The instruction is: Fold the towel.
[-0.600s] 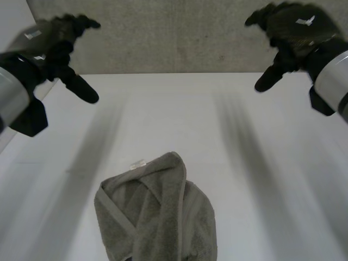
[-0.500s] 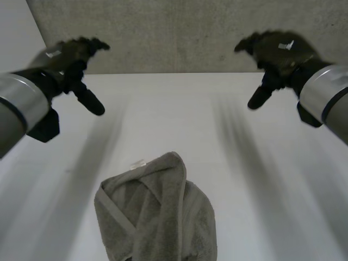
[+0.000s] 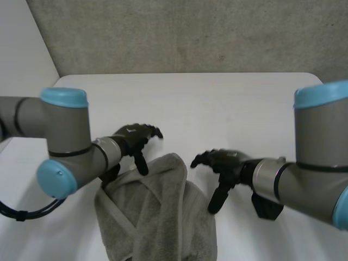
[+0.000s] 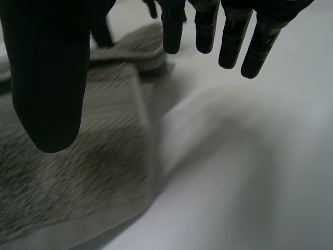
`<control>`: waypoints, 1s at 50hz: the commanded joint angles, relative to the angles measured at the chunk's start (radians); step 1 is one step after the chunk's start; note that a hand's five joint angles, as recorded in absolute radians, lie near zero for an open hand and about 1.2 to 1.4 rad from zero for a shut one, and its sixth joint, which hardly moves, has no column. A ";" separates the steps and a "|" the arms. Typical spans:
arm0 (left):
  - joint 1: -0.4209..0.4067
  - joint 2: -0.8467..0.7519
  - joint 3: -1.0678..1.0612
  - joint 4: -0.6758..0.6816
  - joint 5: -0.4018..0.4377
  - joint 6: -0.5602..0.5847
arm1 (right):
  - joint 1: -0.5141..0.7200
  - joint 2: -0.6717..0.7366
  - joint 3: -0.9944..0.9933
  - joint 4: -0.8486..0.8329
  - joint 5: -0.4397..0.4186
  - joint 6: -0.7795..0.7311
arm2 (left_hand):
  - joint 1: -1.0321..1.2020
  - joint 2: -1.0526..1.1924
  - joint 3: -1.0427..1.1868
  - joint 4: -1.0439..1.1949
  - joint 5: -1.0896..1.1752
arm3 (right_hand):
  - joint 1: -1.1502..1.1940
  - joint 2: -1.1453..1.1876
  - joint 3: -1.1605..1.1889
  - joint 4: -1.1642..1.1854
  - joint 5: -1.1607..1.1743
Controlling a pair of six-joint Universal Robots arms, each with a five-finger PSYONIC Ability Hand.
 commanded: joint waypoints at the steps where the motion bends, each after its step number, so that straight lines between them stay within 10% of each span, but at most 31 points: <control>1: -0.038 -0.064 0.049 -0.012 -0.011 0.109 | 0.049 0.069 0.052 -0.070 -0.012 0.003 | 0.599 0.606 0.605 0.604 0.604 | 0.327 0.312 0.331 0.308 0.313; 7: -0.053 -0.026 0.079 -0.013 -0.031 0.131 | 0.061 0.084 -0.021 -0.142 -0.008 0.029 | 1.109 1.116 1.115 1.114 1.114 | 1.178 1.163 1.182 1.159 1.164; 18: -0.061 0.020 0.269 0.028 -0.113 0.128 | 0.051 0.116 -0.279 -0.170 0.005 0.012 | 1.109 1.116 1.116 1.115 1.114 | 1.180 1.165 1.184 1.161 1.166; 30: 0.005 0.145 0.393 0.401 -0.370 0.114 | -0.018 -0.031 -0.473 -0.659 0.298 -0.354 | 1.109 1.116 1.116 1.115 1.114 | 1.180 1.165 1.184 1.161 1.166; 50: -0.023 0.119 -0.253 0.399 -0.322 0.117 | -0.032 0.220 -0.281 -0.318 0.236 -0.461 | 1.109 1.116 1.116 1.115 1.114 | 1.180 1.165 1.184 1.161 1.166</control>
